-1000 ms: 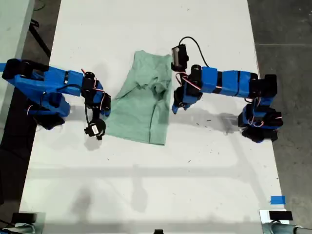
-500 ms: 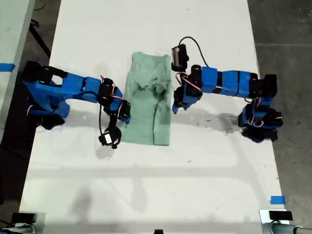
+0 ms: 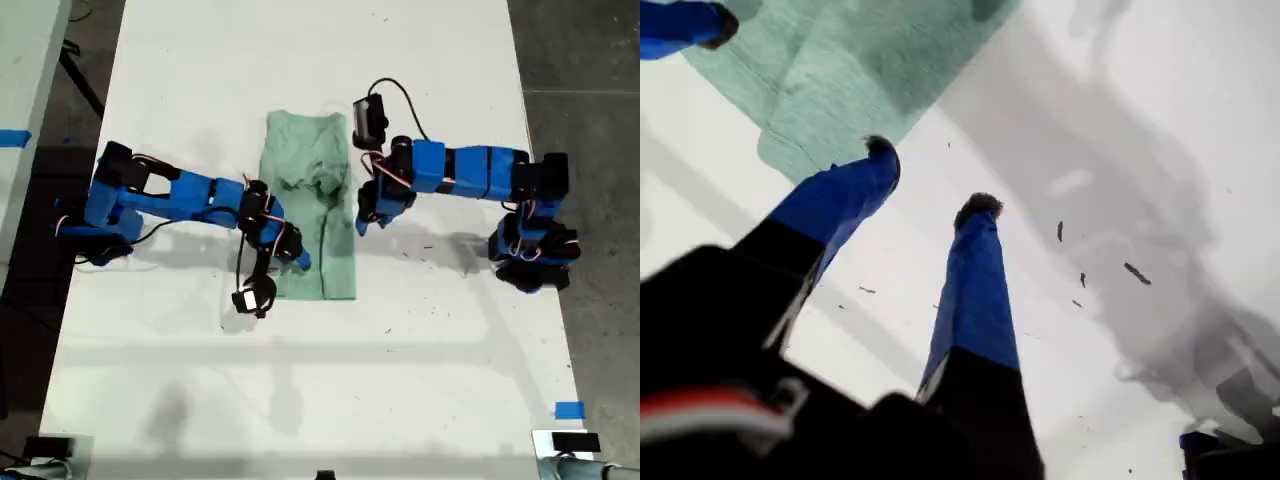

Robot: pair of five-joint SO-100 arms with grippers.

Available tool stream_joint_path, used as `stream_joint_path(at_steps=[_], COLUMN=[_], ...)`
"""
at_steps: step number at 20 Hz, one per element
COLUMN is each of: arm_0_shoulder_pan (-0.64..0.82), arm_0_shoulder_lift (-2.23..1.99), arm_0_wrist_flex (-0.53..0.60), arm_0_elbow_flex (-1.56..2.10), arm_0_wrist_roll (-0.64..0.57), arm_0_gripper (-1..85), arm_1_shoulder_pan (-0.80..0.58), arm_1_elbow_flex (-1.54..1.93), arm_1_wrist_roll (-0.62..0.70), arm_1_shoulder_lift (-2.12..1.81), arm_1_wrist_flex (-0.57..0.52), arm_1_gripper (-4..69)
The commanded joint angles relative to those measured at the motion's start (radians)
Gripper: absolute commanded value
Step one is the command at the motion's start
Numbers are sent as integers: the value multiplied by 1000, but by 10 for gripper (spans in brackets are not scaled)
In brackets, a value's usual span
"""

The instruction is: Fold t-shirt

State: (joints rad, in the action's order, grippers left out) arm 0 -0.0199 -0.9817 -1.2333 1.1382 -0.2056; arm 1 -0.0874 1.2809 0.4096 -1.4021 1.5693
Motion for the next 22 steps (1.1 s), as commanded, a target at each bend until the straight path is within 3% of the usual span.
stream_joint_path(at_steps=[1,9,13,18,22], arm_0_shoulder_pan=[-32,-51,-107,-218,-245], arm_0_shoulder_lift=[-69,-348,-543,-793,-822], arm_0_wrist_flex=[-37,-272,-310,-172,-28], arm_0_elbow_flex=[-87,-34,124,460,592], arm_0_wrist_roll=[-48,-41,6,126,149], arm_0_gripper=[306,294,277,272,273], arm_1_shoulder_pan=[17,18,61,210,293], arm_1_elbow_flex=[-2,-2,-2,-3,6], arm_1_wrist_roll=[-6,2,-26,-121,-184], arm_1_shoulder_lift=[-91,-120,-189,-192,-155], arm_1_wrist_flex=[-37,-28,-6,-46,-107], arm_1_gripper=[172,172,172,156,146])
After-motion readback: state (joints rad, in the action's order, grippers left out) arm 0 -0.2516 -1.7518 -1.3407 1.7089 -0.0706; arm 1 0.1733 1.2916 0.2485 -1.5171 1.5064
